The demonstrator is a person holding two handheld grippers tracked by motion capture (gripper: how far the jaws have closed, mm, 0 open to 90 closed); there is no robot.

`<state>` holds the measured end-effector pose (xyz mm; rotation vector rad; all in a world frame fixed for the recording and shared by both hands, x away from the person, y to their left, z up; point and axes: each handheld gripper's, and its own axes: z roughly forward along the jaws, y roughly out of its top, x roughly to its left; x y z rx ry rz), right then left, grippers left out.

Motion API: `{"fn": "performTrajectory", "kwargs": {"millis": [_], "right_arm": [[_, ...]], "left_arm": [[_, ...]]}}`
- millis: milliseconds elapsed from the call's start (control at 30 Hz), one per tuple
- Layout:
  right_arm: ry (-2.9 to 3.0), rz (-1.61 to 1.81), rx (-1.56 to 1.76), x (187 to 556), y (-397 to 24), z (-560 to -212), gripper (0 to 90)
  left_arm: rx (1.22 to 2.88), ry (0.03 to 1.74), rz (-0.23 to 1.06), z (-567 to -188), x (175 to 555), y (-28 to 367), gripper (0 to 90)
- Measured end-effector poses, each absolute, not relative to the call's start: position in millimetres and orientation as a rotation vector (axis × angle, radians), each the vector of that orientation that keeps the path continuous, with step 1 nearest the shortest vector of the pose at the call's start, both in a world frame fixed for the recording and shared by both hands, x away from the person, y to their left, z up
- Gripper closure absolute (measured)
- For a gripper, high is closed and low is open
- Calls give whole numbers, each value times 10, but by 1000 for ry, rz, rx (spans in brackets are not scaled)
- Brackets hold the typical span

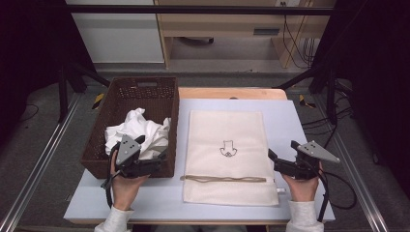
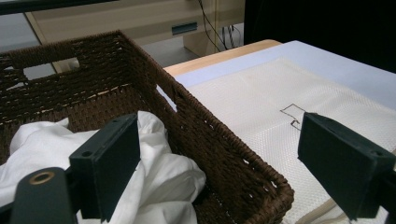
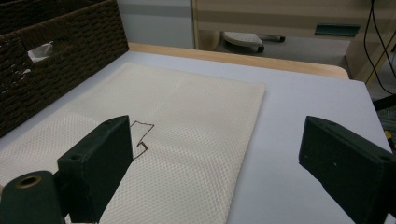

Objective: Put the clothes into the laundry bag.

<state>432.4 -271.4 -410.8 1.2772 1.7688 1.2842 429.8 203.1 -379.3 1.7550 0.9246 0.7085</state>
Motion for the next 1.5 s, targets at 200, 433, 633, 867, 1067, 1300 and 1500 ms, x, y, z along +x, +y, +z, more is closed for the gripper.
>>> {"fn": "performTrajectory", "kwargs": {"millis": [200,433,633,867,1067,1300,1500], "right_arm": [[1781,1291,1263,4320,-2657,-4092,105],[1804,1301,1244,4312,-2553,-4061,126],[1860,1311,1197,4289,-2394,-4037,157],[1923,1308,1178,4299,-2241,-4079,191],[1990,1295,1171,4325,-2095,-4160,210],[2113,1271,1139,4364,-1855,-4336,284],[2199,1233,1155,4404,-1735,-4493,339]], "left_arm": [[1717,896,678,-3766,4224,1989,183],[1730,828,643,-3755,4159,1833,243],[1787,763,576,-3830,4092,1560,394],[1874,759,476,-4005,4112,1323,542],[1954,752,425,-4190,4120,1125,646],[2075,723,362,-4456,4110,869,815],[2136,718,322,-4625,4111,753,888]]}}
